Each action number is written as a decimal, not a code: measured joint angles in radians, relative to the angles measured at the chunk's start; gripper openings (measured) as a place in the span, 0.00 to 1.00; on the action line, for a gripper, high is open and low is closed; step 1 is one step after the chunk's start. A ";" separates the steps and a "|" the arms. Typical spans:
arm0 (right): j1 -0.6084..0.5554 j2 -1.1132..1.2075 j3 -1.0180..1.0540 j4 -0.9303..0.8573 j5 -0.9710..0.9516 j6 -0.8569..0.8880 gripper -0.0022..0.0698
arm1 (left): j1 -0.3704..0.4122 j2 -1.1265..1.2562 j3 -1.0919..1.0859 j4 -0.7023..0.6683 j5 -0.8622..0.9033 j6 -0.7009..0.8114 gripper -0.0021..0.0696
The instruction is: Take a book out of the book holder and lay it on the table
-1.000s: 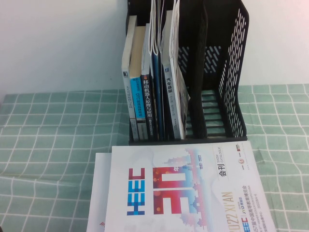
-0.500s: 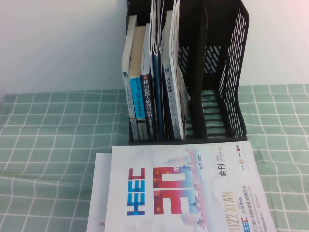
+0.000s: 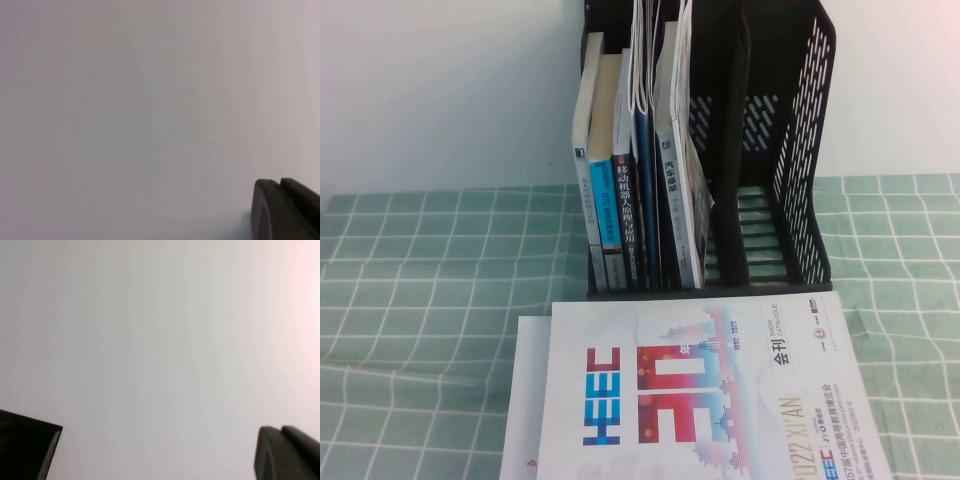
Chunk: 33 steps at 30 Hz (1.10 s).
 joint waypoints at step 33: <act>0.000 1.145 -0.587 0.821 1.129 -0.810 0.03 | 0.000 0.806 -0.506 -0.838 1.071 0.528 0.03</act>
